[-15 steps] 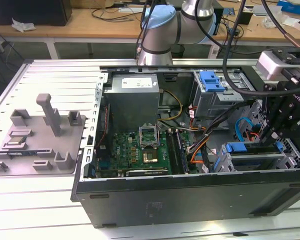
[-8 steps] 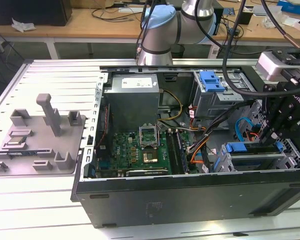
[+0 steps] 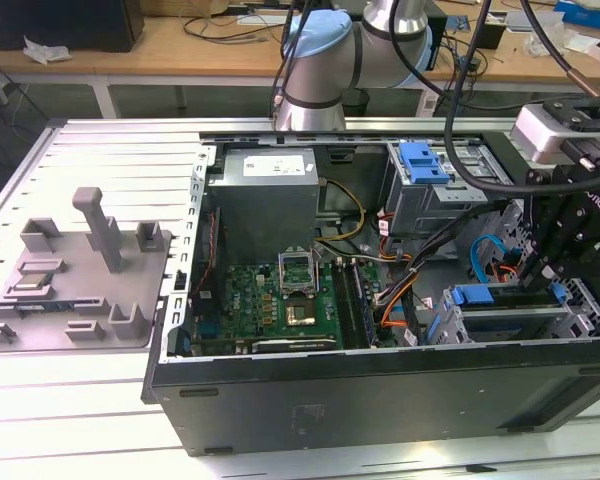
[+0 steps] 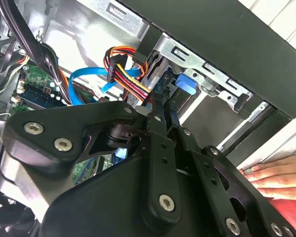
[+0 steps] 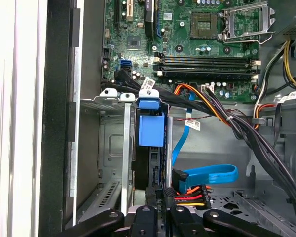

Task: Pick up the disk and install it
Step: 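Insert the first disk wire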

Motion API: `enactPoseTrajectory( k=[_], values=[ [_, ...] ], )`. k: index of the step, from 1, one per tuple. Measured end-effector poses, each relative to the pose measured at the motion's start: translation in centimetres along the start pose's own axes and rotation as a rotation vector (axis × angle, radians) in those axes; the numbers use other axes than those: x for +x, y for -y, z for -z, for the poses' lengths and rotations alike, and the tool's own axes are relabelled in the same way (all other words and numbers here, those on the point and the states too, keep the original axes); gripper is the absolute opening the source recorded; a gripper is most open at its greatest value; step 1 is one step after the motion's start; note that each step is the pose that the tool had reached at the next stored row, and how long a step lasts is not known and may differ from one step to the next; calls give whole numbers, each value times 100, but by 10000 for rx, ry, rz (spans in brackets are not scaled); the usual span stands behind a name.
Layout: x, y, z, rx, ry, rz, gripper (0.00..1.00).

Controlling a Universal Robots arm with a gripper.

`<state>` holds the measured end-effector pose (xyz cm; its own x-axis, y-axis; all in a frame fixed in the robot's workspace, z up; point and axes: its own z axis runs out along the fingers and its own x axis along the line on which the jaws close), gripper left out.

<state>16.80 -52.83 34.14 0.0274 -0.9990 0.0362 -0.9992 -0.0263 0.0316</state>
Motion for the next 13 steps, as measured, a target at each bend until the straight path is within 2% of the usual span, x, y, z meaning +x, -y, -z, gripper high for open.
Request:
enactPoseTrajectory(
  k=[13],
  values=[
    [0,0,8,0,2,1,16]
  ],
)
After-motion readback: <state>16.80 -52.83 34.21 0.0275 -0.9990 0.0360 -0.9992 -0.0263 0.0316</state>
